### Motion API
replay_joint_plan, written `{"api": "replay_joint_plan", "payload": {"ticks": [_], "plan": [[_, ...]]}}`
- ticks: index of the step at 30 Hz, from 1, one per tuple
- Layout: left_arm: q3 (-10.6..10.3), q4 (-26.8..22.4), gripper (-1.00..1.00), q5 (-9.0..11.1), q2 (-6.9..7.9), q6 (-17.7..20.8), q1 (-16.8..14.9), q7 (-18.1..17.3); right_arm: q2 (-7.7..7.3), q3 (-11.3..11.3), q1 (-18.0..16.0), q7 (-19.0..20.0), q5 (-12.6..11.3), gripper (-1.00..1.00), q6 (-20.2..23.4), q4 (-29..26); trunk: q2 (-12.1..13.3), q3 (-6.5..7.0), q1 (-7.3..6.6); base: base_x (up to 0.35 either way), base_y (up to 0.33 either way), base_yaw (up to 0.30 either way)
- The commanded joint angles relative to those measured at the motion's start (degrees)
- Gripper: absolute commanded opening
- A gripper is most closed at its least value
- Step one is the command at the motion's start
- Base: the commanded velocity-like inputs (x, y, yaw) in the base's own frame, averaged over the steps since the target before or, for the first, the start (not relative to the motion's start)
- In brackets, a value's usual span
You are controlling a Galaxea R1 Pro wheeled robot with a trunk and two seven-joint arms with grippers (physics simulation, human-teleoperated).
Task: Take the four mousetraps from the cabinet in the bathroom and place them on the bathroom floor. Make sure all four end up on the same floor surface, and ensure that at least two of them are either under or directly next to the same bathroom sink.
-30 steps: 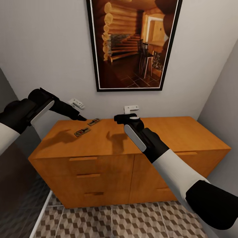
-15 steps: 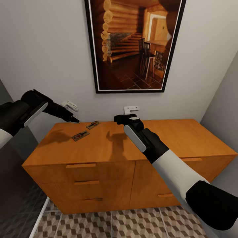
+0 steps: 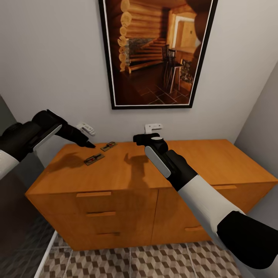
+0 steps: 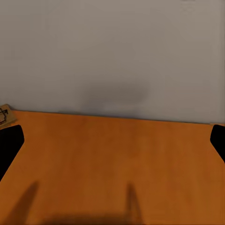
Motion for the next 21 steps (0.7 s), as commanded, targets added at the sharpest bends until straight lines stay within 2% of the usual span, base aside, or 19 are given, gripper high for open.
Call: {"api": "replay_joint_plan", "payload": {"ticks": [1,9,21], "plan": [[-0.33,-0.02,1.0,0.02,-0.04,0.18,-0.06,-0.15,-0.01,0.15,-0.08,-0.58,-0.58,1.0,0.05,-0.05,-0.03,-0.06,0.01,0.116,0.0,0.0],[-1.08,0.07,1.0,0.13,-0.93,0.09,0.61,-0.21,-0.01,0.15,-0.08,-0.58,-0.58,1.0,0.05,-0.08,-0.03,-0.06,0.01,0.051,0.0,0.0],[-1.2,0.27,1.0,0.23,-0.92,0.03,0.97,-0.26,-0.01,0.15,-0.08,-0.58,-0.58,1.0,0.05,-0.05,-0.03,-0.06,0.01,0.004,0.0,0.0]]}}
